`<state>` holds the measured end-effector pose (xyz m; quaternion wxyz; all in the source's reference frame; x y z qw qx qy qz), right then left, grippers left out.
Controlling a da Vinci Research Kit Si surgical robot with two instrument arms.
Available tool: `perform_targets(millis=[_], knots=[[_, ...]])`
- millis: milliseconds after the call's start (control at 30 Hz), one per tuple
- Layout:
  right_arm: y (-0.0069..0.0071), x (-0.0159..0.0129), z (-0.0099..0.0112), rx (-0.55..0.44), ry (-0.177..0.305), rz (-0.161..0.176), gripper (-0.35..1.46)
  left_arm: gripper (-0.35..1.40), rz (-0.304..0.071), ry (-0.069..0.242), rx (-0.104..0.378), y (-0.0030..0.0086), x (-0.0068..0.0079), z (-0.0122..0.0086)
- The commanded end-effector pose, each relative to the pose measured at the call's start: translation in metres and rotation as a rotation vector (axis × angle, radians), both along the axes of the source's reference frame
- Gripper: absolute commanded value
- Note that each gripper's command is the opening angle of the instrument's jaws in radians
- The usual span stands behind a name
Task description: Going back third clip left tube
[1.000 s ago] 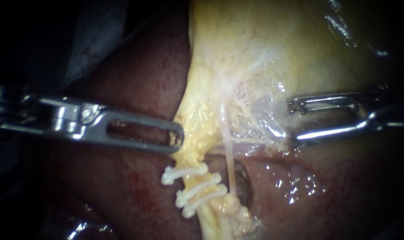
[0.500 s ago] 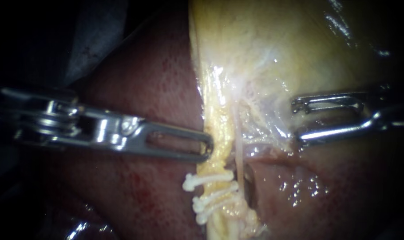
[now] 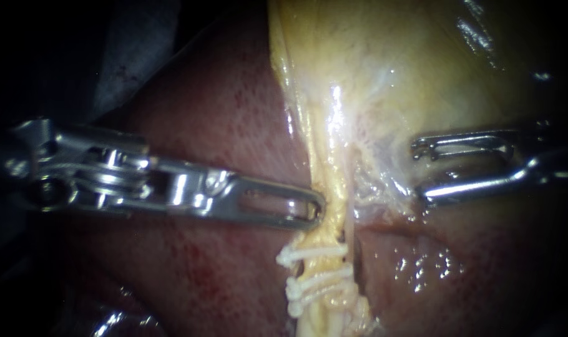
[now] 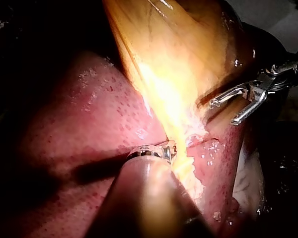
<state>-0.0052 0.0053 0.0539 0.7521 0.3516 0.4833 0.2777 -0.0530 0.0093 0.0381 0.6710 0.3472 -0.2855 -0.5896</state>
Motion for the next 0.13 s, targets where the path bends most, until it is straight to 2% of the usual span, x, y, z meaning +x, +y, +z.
perform_targets(millis=[33, 133], knots=[[0.0000, 0.0000, 0.0000, 0.000, 0.000, 0.000, 0.44, -0.35, 0.000, -0.001, 0.000, 0.0000, 0.0000, -0.0001], [0.0000, 0.0000, 0.0000, 0.001, 0.000, 0.000, 0.44, -0.35, 0.000, -0.002, 0.000, 0.0000, 0.0001, -0.0001]])
